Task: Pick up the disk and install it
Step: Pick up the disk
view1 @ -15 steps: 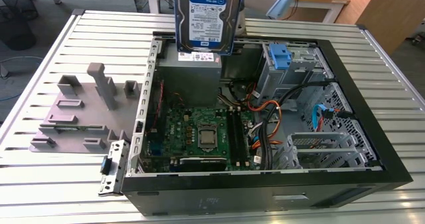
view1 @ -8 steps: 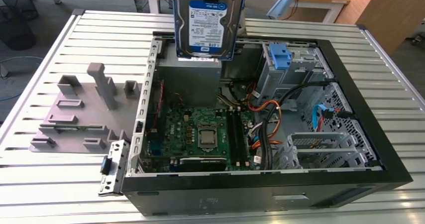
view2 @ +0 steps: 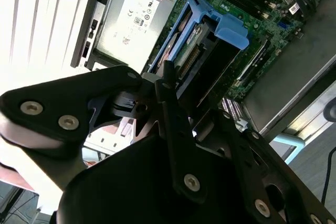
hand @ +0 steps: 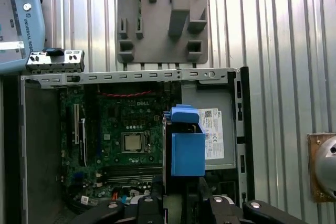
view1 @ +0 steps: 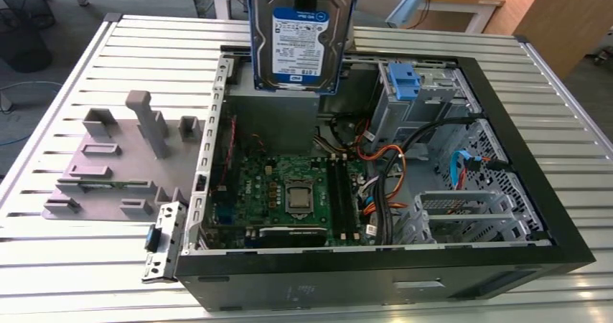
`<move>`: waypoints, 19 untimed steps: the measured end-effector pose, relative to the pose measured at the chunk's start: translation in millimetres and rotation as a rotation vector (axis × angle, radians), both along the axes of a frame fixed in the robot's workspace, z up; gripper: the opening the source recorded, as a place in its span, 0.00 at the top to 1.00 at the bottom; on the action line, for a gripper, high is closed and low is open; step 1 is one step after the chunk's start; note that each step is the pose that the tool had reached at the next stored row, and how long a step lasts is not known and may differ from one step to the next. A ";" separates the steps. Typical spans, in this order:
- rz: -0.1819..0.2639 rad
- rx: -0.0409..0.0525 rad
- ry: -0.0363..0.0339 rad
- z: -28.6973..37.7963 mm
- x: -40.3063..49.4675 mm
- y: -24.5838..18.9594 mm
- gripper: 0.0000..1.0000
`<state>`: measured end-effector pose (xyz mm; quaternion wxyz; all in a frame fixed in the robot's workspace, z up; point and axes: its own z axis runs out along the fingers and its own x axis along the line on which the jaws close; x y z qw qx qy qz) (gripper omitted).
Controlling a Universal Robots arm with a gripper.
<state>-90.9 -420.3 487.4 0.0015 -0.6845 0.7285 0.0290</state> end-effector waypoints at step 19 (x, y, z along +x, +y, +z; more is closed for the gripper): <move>0.000 0.0000 0.0004 -0.2 22.8 -1.4 0.65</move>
